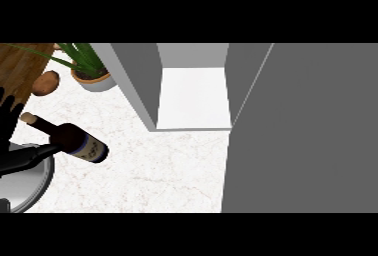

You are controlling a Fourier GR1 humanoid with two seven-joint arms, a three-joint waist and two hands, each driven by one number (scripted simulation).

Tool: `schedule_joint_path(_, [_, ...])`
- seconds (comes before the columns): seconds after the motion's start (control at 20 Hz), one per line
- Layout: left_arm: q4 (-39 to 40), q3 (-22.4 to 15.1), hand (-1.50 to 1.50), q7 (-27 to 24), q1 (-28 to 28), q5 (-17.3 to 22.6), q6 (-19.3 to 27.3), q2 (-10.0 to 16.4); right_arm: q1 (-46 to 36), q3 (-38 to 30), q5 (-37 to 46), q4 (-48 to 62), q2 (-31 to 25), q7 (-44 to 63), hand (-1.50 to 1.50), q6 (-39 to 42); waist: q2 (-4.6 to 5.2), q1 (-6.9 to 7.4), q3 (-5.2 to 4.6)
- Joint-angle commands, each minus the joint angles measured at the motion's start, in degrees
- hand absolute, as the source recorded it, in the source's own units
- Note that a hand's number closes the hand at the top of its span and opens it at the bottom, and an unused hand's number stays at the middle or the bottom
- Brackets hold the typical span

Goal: Pick up the wine, place it into the cabinet and close the cabinet

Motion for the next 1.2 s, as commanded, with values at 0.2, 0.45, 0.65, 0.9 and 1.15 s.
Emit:
schedule_joint_path(0.2, [8.9, 2.5, -1.5, -7.0, 0.7, -0.1, -2.0, 1.5, 0.1, -1.4, -4.9, -14.1, -1.8, 8.9, -1.5, -0.7, 0.07, 0.36, -0.02])
schedule_joint_path(0.45, [16.4, 1.7, -1.5, -11.3, -0.8, -2.2, -1.6, 0.9, 2.7, 2.4, -1.1, -17.0, -1.7, 8.3, -1.5, -1.9, -0.07, -0.48, -0.03])
schedule_joint_path(0.65, [19.7, 1.9, -1.5, -14.8, 0.5, -1.9, -3.1, 0.7, 5.0, 1.9, -1.4, -15.9, -2.3, 5.5, -1.5, -1.3, -0.09, -0.16, 0.03])
schedule_joint_path(0.9, [30.8, 4.2, -1.5, -20.3, -3.0, -1.1, -4.6, 2.9, 7.2, -0.3, -4.3, -15.7, -3.6, 2.4, -1.5, 0.5, -0.03, -0.85, 0.06])
schedule_joint_path(1.15, [35.3, 2.7, -1.5, -25.2, -1.8, -1.0, -8.6, 2.6, 4.0, -1.6, -4.4, -14.3, -3.1, 4.6, -1.5, -0.7, 0.03, -0.04, 0.04])
